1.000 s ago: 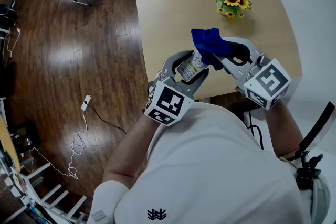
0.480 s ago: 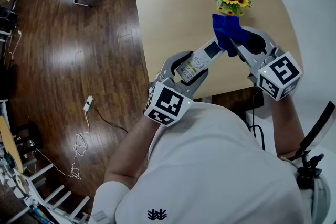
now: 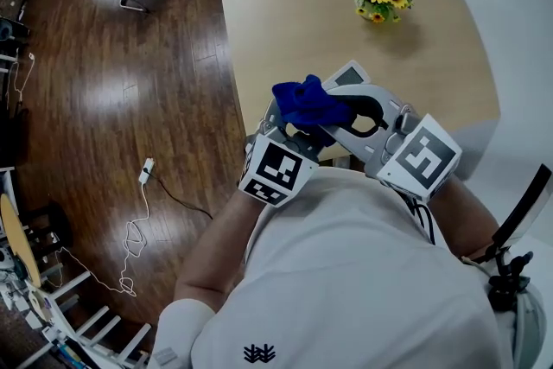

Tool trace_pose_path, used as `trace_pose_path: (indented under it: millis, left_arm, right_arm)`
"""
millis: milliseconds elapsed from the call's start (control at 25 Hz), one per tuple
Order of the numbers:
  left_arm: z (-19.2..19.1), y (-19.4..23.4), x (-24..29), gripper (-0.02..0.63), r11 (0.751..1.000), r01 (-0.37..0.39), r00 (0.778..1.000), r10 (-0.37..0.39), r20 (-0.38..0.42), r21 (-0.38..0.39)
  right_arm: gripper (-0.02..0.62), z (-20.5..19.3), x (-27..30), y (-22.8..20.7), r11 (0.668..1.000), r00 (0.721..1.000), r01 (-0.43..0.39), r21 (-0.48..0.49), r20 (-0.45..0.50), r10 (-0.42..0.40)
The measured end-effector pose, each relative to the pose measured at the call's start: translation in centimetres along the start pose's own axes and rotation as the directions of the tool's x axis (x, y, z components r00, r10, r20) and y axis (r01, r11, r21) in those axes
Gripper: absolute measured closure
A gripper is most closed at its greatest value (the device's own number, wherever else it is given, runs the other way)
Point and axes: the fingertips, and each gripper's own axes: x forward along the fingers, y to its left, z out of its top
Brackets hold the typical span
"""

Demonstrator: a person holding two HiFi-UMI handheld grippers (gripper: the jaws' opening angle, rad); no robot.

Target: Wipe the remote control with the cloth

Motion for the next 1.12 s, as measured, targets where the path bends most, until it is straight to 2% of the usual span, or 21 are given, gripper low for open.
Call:
trace_pose_path:
  millis: [120,360,640,880,1000,1120]
  left_arm:
    - [0.0,0.0,-0.2,0.334,1.000,-0.002,1.000,0.002,0.002,0.000]
    - [-0.1,0.4,-1.0,0.334,1.000,-0.018,1.000,0.018,0.010,-0.009]
    - [-0.5,0.5,-1.3,0.334,1.000,-0.021,1.000,0.022,0.004,-0.012]
    - [-1.1,0.8,-1.5,0.334,0.999,-0.031,1.000,0.030,-0.008,-0.032]
    - [-2.0,1.2,-1.1,0.334,0.997,-0.055,0.998,0.054,-0.019,-0.061]
    - [-3.2,2.9,0.4,0.334,0.987,-0.119,0.992,0.114,-0.048,-0.113]
  right_arm:
    - [0.511,-1.0,0.0,-1.2,1.000,1.000,0.017,-0.020,-0.002,-0.017]
    - [0.511,-2.3,-1.7,-5.7,0.992,0.991,0.126,0.002,-0.033,-0.126]
    - [0.511,-4.0,-4.2,-10.3,0.967,0.966,0.252,0.038,-0.071,-0.249]
    - [0.511,-5.0,-5.8,-12.4,0.943,0.943,0.326,0.063,-0.087,-0.320]
    - [0.511,-5.9,-6.6,-12.9,0.936,0.938,0.342,0.082,-0.093,-0.335]
    - [0.511,-7.5,-7.4,-14.3,0.933,0.937,0.344,0.109,-0.109,-0.333]
